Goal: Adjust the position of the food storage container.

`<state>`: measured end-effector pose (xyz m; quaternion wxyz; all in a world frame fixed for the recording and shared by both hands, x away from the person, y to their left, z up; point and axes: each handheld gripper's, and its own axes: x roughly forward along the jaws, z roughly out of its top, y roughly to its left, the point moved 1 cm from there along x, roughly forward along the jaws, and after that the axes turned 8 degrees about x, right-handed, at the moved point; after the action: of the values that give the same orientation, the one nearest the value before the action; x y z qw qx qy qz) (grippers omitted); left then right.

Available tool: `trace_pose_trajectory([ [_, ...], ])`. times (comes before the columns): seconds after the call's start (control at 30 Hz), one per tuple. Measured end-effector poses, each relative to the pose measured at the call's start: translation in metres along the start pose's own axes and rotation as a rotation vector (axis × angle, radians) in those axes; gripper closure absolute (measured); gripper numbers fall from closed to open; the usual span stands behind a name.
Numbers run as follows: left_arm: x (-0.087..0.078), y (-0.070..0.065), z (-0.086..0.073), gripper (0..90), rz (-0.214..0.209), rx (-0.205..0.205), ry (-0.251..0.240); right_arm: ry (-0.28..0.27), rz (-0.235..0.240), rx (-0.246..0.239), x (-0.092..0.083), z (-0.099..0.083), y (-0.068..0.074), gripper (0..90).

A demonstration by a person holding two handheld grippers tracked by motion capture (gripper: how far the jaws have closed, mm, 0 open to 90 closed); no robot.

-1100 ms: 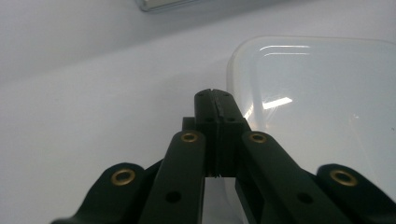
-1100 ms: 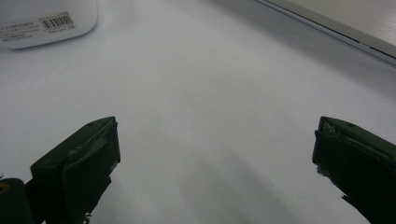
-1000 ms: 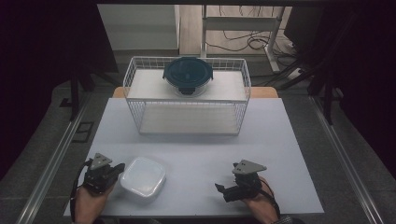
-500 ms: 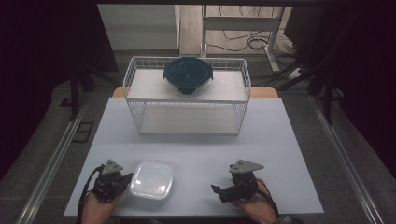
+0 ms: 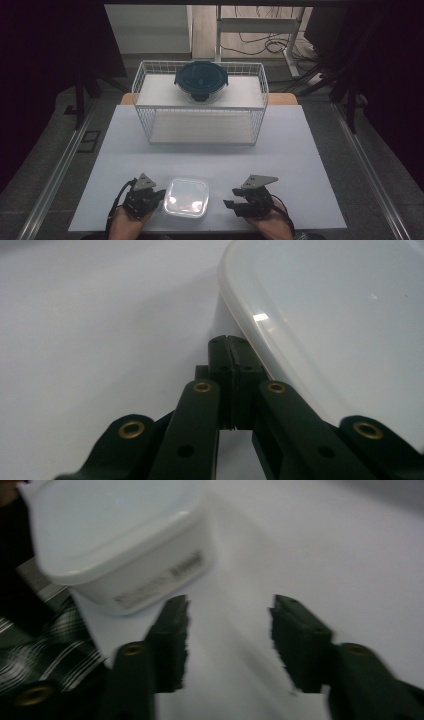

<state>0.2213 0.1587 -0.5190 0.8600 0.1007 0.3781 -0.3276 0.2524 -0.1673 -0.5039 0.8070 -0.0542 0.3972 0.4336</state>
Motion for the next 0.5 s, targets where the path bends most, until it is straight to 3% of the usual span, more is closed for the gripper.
trace_pose_trajectory([
  [0.1, 0.004, -0.007, 0.002, 90.0, -0.022, 0.011, 0.002, 0.031, 0.053, -0.028, 0.003, 0.000, 0.007, 72.8],
  [0.23, 0.009, -0.017, 0.006, 90.0, -0.039, 0.031, 0.008, 0.047, 0.107, -0.060, 0.004, 0.000, 0.017, 83.5],
  [0.33, 0.010, -0.019, 0.007, 90.0, -0.029, 0.038, 0.009, 0.060, 0.079, -0.064, 0.005, -0.001, 0.017, 85.4],
  [0.5, 0.015, -0.026, 0.012, 90.0, -0.057, 0.043, -0.007, 0.041, 0.038, -0.043, 0.001, 0.001, 0.005, 85.9],
])
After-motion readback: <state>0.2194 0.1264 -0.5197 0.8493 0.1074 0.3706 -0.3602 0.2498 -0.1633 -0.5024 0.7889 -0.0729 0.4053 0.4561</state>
